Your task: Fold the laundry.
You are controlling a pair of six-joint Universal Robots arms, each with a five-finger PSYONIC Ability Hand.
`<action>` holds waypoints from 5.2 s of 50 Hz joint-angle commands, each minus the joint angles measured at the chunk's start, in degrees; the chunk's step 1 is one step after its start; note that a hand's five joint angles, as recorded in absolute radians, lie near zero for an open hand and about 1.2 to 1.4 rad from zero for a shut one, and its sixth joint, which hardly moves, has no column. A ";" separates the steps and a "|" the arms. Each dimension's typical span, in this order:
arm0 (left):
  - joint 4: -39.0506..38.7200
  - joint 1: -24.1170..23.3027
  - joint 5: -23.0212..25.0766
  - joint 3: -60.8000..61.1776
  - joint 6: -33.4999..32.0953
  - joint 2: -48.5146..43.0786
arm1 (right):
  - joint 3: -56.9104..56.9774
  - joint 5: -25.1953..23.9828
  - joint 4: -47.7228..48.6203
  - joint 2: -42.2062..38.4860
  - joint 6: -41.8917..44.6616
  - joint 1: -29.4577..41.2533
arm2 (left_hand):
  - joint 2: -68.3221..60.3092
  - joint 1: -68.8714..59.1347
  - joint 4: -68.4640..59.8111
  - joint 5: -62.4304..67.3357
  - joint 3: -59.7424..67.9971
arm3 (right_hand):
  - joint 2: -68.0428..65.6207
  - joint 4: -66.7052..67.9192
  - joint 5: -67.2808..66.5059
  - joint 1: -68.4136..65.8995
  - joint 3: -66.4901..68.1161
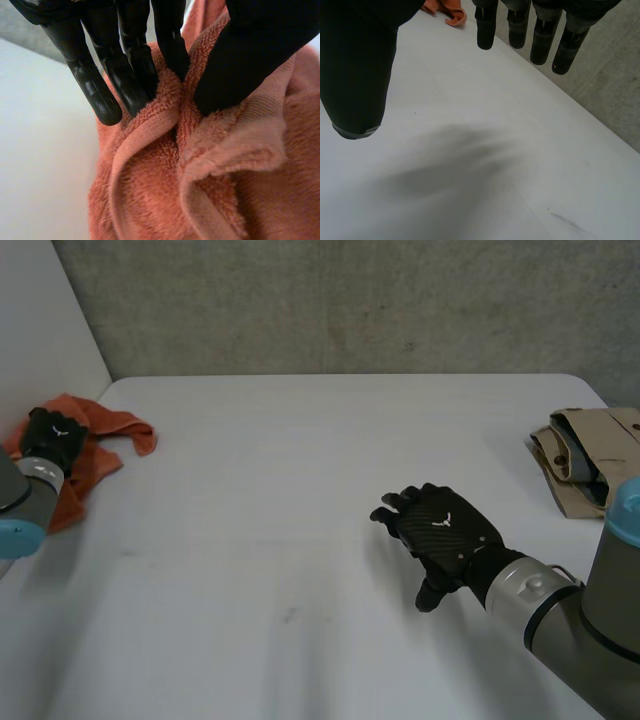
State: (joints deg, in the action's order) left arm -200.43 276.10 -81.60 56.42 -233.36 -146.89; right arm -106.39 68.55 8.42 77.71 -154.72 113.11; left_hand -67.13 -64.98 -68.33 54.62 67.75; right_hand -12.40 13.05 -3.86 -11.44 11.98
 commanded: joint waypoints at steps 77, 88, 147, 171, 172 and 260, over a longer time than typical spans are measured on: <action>14.36 -27.63 17.27 9.85 19.08 7.67 | 12.87 6.16 -6.66 -14.08 -30.64 2.38 | 16.11 13.96 17.31 -13.60 -16.72 | -63.91 63.26 -62.45 -64.86 64.32; 11.03 -28.95 7.87 4.41 17.06 6.87 | 24.28 6.33 -6.84 -16.10 -22.31 2.30 | -12.87 -15.02 -11.67 15.38 12.25 | -67.60 66.95 -66.14 -68.56 68.02; -1.63 -23.50 7.94 27.17 20.93 20.94 | 22.45 3.69 -12.20 -17.41 -20.44 4.84 | 49.68 47.53 50.88 -47.17 -50.30 | -6.60 5.95 -5.13 -7.55 7.01; -0.58 -22.18 7.95 29.98 26.90 26.12 | 39.68 9.41 -10.35 -34.91 -20.89 5.20 | 49.68 47.53 50.88 -47.17 -50.30 | -39.20 38.55 -37.74 -40.16 39.62; -0.58 -22.18 7.95 30.06 26.99 26.12 | 40.29 9.41 -10.35 -35.08 -20.89 5.11 | 49.85 47.70 51.05 -47.34 -50.47 | -47.73 47.08 -46.27 -48.68 48.14; 6.80 -28.33 0.83 43.43 32.44 62.69 | 16.67 -3.78 -25.14 -7.31 -6.82 0.45 | -12.87 -15.02 -11.67 15.38 12.25 | -21.08 20.43 -19.61 -22.03 21.49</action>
State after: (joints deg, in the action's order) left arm -196.30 249.18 -79.84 100.35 -200.87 -83.95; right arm -77.10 64.43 -21.93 70.99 -164.57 113.43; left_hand -68.28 -65.00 -68.63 55.64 68.04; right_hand -34.14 33.47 -23.52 -29.36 33.48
